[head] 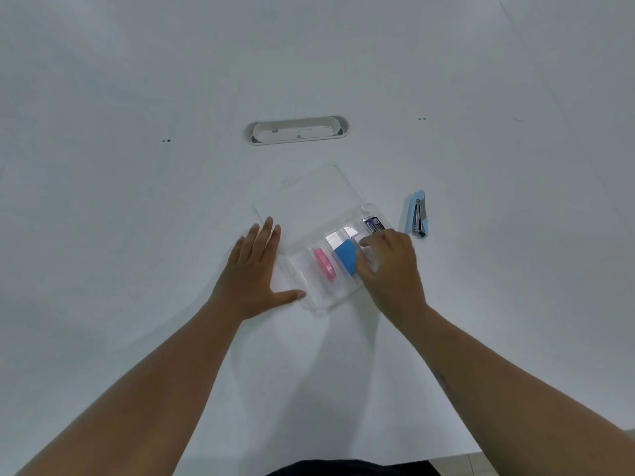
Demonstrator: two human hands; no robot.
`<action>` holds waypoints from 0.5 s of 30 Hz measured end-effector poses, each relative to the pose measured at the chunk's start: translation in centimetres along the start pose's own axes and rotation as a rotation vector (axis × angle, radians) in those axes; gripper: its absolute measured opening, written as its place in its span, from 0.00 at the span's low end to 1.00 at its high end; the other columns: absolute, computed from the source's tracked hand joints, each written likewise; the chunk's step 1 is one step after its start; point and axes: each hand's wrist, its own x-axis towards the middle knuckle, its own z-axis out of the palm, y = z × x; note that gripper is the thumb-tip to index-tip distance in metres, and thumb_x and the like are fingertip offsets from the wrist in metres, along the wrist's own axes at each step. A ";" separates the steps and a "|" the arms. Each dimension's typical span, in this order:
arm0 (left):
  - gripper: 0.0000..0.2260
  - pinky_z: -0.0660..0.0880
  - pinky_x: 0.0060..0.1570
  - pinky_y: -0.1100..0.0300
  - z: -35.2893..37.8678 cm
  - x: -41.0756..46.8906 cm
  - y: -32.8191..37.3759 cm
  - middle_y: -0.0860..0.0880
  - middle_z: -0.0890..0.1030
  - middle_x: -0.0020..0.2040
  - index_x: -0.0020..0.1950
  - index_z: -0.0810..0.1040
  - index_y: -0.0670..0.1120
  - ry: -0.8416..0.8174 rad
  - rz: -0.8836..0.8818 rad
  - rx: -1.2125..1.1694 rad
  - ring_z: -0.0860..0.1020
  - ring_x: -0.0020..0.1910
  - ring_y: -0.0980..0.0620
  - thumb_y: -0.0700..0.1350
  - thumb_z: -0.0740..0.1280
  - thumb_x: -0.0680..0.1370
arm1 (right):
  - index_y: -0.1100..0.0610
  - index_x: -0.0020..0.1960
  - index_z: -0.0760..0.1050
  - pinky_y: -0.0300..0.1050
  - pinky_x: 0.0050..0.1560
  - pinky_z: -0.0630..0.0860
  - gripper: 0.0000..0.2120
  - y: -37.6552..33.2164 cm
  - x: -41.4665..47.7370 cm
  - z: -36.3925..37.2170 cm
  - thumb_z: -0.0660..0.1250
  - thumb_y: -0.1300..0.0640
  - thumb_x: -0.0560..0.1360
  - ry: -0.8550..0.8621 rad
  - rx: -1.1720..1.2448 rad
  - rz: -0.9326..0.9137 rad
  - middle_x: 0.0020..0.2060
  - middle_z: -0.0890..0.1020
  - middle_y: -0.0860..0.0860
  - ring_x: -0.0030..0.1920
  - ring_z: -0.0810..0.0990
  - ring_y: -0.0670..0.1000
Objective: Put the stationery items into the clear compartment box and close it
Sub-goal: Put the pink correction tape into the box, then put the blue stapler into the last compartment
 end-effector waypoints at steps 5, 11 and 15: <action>0.55 0.45 0.77 0.45 -0.8 1.8 -0.4 0.51 0.44 0.81 0.80 0.42 0.50 -0.061 0.041 0.086 0.41 0.79 0.48 0.81 0.51 0.63 | 0.58 0.52 0.77 0.54 0.53 0.74 0.08 3.5 2.2 -1.7 0.67 0.58 0.74 0.036 -0.028 0.210 0.49 0.78 0.55 0.53 0.73 0.58; 0.50 0.55 0.74 0.45 -1.1 1.4 1.5 0.44 0.67 0.74 0.76 0.62 0.45 0.008 0.064 0.185 0.60 0.75 0.43 0.79 0.54 0.66 | 0.58 0.57 0.75 0.56 0.54 0.74 0.12 6.0 4.2 -2.0 0.66 0.55 0.75 0.007 -0.085 0.321 0.54 0.76 0.57 0.56 0.71 0.59; 0.36 0.66 0.63 0.46 -2.5 2.4 1.2 0.45 0.78 0.59 0.63 0.76 0.43 0.170 0.255 0.207 0.72 0.63 0.42 0.71 0.53 0.75 | 0.58 0.56 0.76 0.55 0.54 0.74 0.12 6.5 5.6 -1.7 0.63 0.51 0.77 0.021 -0.057 0.365 0.55 0.76 0.57 0.56 0.71 0.59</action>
